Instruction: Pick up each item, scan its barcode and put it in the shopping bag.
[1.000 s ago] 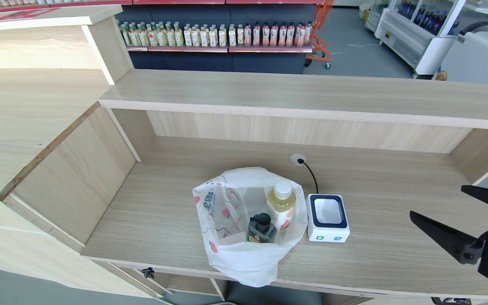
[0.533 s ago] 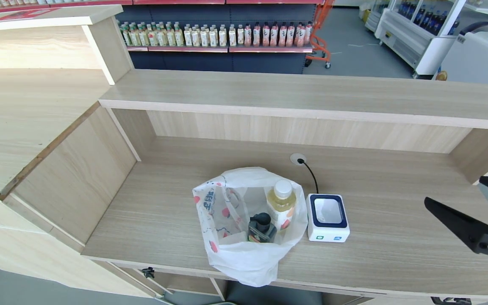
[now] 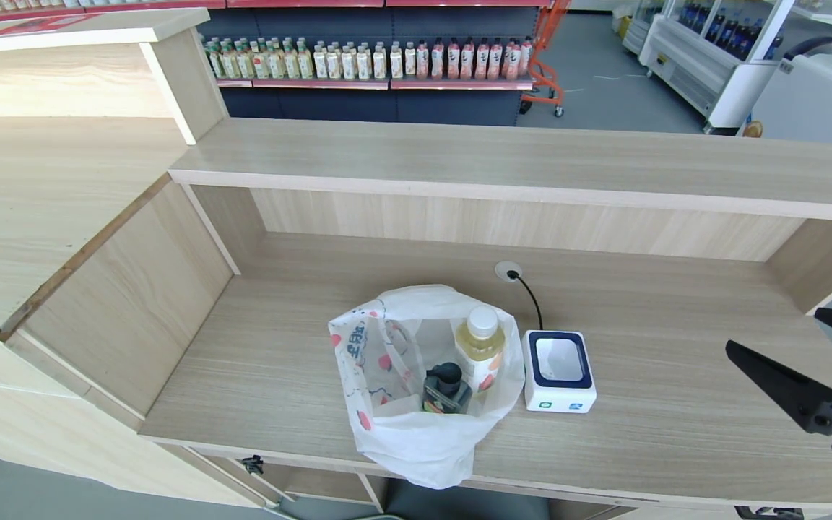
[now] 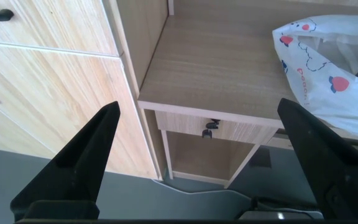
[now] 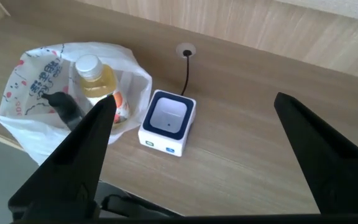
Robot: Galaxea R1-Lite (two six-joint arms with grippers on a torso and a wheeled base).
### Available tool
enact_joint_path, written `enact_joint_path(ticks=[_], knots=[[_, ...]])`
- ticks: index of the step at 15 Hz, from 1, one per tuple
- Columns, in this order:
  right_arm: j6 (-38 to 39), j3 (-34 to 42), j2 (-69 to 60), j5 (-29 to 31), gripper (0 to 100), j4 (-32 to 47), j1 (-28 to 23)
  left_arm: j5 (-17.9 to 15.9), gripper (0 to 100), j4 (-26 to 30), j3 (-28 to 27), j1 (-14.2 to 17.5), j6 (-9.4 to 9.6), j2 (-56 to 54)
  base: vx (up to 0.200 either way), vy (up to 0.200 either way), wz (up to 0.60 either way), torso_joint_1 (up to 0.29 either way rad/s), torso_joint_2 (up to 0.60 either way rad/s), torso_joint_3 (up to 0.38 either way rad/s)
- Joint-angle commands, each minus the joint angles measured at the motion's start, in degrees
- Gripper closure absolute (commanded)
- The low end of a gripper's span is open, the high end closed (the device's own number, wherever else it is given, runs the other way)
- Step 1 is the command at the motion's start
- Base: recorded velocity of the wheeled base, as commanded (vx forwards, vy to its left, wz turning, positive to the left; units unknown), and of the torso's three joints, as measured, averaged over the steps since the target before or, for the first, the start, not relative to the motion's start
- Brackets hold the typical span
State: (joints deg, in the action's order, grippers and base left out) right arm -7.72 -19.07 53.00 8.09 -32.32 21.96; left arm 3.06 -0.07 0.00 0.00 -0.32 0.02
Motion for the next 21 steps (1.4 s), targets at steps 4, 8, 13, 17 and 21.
enact_joint_path(ticks=[4,8,13,17,21], knots=[[0.5,6.8,-10.8,-8.7,0,3.6,-15.4,0.0,0,0.0,0.0,0.0,-0.03,0.0,0.0,0.0,0.0,0.0,0.0,0.0],[0.4,9.0,-16.7,-6.9,0,8.9,-15.4,0.0,0,0.0,0.0,0.0,-0.03,0.0,0.0,0.0,0.0,0.0,0.0,0.0],[-0.5,10.5,-30.9,-6.4,0,23.5,-15.5,0.0,0,0.0,0.0,0.0,-0.03,0.0,0.0,0.0,0.0,0.0,0.0,0.0],[-0.5,10.3,-36.7,-4.1,0,29.5,-15.9,0.0,0,0.0,0.0,0.0,-0.39,0.0,0.0,-0.05,0.0,0.001,0.0,0.002],[-0.4,11.2,-37.5,-4.2,0,29.4,-16.2,0.0,0,0.0,0.0,0.0,-0.03,0.0,0.0,-0.2,0.0,0.002,0.0,0.002]])
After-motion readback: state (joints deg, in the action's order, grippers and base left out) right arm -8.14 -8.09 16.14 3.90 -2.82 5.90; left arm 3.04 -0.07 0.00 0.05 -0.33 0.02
